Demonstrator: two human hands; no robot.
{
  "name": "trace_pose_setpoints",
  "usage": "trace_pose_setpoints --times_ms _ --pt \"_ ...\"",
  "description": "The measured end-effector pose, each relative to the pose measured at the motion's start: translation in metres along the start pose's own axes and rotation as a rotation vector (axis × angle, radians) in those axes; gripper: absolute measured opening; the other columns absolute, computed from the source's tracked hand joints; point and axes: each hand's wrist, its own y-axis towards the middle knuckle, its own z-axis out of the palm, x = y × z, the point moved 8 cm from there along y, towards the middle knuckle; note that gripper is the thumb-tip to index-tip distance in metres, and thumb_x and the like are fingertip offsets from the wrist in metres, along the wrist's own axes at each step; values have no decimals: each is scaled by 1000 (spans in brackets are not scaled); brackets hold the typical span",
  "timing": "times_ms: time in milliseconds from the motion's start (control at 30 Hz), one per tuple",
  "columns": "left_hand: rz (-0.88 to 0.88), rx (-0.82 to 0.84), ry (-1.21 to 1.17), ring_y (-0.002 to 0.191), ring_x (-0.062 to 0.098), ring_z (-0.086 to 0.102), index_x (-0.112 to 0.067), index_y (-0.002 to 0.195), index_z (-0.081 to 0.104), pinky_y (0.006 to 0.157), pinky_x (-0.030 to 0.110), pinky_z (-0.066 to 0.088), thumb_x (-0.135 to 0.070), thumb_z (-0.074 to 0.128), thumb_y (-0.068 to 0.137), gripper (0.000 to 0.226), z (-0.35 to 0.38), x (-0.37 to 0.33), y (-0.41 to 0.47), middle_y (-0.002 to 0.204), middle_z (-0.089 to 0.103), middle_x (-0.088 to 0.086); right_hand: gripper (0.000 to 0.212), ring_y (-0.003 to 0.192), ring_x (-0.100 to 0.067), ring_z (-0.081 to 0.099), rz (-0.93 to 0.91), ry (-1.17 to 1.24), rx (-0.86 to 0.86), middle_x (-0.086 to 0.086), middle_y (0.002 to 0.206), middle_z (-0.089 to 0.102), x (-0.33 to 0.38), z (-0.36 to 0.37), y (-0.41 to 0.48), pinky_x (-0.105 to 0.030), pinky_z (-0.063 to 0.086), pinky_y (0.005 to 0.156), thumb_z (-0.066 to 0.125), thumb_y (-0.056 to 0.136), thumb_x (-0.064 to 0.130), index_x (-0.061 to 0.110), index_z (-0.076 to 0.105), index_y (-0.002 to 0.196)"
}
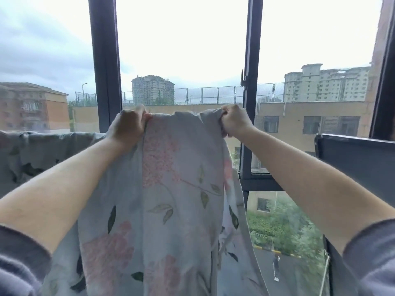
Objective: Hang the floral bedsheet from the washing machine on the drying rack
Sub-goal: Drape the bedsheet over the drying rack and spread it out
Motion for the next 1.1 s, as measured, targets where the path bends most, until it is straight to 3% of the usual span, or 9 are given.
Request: trace_pose_setpoints --times_ms 100,233,333,400,533,700,900,1000,1100 --pt "-194 -110 64 82 38 57 -1 101 53 65 40 39 -24 38 101 27 -28 41 15 91 61 28 28 82 -29 70 174 337 11 -16 90 72 1 17 34 -41 59 75 47 92 2 13 64 73" --pt "-350 -93 236 93 45 57 1 107 52 66 40 35 -26 34 102 33 -46 75 22 98 60 31 30 76 -28 68 206 527 93 -13 88 68 23 41 59 -41 60 71 40 95 -2 13 59 77" --pt "-361 105 258 86 34 52 -6 105 53 69 38 39 -29 32 102 32 -25 86 20 98 58 22 36 80 -27 63 257 415 82 -16 101 69 6 61 68 -36 56 70 33 92 -1 14 64 82" --pt "-355 251 224 87 30 51 -8 101 55 75 38 42 -29 33 101 31 -8 91 14 107 60 22 28 80 -26 63 292 333 263 -13 103 69 -9 88 59 -36 54 62 41 91 2 14 65 95" --pt "-376 341 211 108 36 54 -12 101 63 92 41 45 -37 32 99 40 -1 101 4 124 58 21 33 104 -34 64 253 -1 605 -13 120 64 -19 119 23 -54 52 90 62 84 7 8 63 117" --pt "-364 368 223 105 36 54 -17 89 63 90 43 44 -38 28 98 42 -3 94 0 122 58 21 37 93 -21 62 302 -91 456 -9 130 59 -16 94 1 -32 52 78 49 94 12 1 55 129" --pt "-216 313 298 117 38 51 -19 126 57 91 41 41 -46 19 99 54 -5 82 -14 130 56 20 13 78 -11 53 118 58 -231 -3 97 57 -8 23 -93 -22 39 61 45 96 31 19 49 99" --pt "-173 310 299 116 38 52 -17 130 53 89 42 41 -43 16 99 55 -9 77 -21 129 56 21 23 77 -7 57 226 99 -71 0 98 61 -22 57 -148 -19 41 57 52 94 38 19 49 107" --pt "-157 328 296 114 39 52 -13 127 54 89 42 41 -41 16 99 54 -9 74 -26 126 56 24 35 99 -17 58 412 94 153 0 111 62 -44 105 -178 -30 45 79 60 90 42 18 52 114"
